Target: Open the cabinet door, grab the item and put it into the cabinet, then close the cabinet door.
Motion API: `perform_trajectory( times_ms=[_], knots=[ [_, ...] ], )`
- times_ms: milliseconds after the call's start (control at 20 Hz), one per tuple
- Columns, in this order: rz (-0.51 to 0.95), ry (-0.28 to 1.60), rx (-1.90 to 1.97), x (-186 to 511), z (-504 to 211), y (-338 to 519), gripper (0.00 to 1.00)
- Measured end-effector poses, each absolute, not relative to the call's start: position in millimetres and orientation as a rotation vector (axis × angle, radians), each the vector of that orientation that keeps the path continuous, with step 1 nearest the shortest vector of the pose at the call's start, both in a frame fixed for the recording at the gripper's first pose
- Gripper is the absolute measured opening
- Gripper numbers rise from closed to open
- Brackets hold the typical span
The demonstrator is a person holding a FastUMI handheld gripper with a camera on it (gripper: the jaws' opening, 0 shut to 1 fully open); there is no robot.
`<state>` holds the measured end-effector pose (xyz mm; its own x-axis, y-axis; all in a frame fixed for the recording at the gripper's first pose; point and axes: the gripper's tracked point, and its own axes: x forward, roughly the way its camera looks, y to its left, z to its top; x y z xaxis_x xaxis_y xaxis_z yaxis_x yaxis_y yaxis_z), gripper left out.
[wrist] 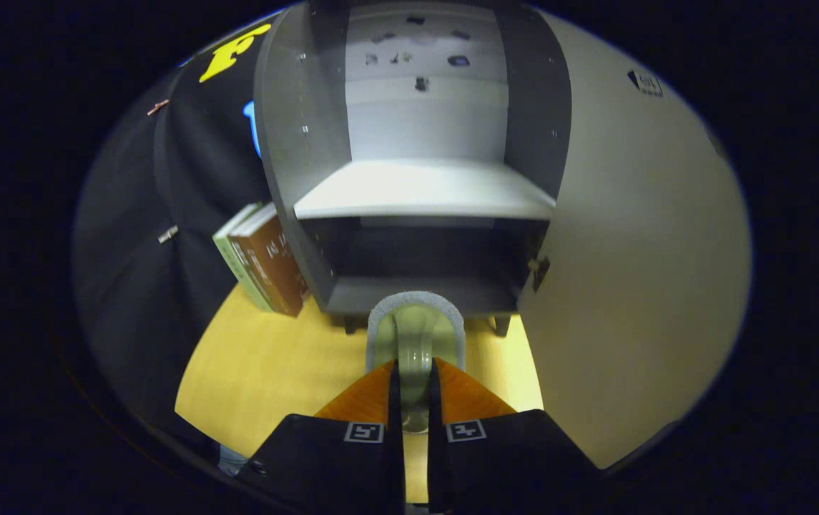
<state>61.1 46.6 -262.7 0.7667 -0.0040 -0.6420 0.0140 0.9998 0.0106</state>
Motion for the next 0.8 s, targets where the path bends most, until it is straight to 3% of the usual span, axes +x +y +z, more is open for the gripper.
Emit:
perform_trajectory(
  times_ms=[400,800],
  knots=[
    [-0.002,0.439,-0.034,165,-156,57,0.17],
    [-0.058,0.395,0.021,265,-144,46,0.16]
  ],
)
